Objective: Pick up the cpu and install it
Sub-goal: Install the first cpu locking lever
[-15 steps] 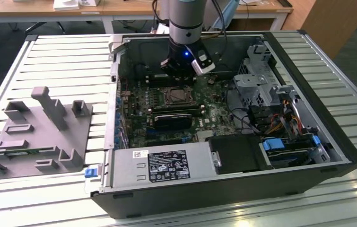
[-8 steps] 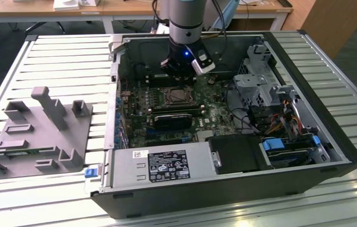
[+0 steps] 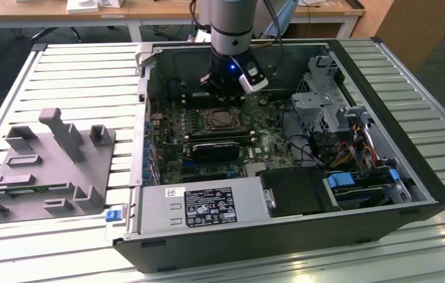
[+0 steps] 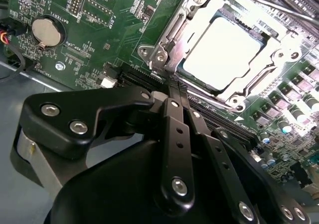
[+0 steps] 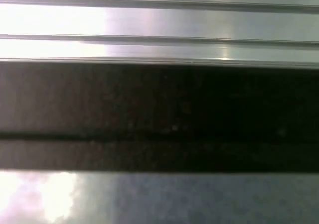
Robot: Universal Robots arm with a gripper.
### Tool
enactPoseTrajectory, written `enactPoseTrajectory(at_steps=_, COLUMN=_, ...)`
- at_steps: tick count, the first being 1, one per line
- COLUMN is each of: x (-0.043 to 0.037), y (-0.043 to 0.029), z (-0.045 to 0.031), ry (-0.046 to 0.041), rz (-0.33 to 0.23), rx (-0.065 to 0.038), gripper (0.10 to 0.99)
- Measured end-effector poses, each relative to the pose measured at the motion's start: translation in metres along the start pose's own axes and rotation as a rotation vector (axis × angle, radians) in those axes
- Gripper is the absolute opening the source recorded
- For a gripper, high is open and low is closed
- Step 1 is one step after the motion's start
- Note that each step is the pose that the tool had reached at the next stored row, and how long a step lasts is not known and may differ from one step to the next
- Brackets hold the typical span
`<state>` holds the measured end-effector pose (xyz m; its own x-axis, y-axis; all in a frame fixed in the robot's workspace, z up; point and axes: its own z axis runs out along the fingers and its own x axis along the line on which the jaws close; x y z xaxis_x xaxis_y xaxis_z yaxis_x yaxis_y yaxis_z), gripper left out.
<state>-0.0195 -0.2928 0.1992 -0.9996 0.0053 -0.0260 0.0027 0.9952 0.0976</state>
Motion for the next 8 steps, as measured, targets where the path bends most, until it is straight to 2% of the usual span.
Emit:
enactPoseTrajectory(at_steps=5, x=0.0, y=-0.0001, z=0.0024, ry=-0.0002, rz=0.0, rx=0.007, gripper=0.106)
enactPoseTrajectory(at_steps=8, x=0.0, y=-0.0002, z=0.0029, ry=-0.0002, rz=0.0, rx=0.008, gripper=0.106)
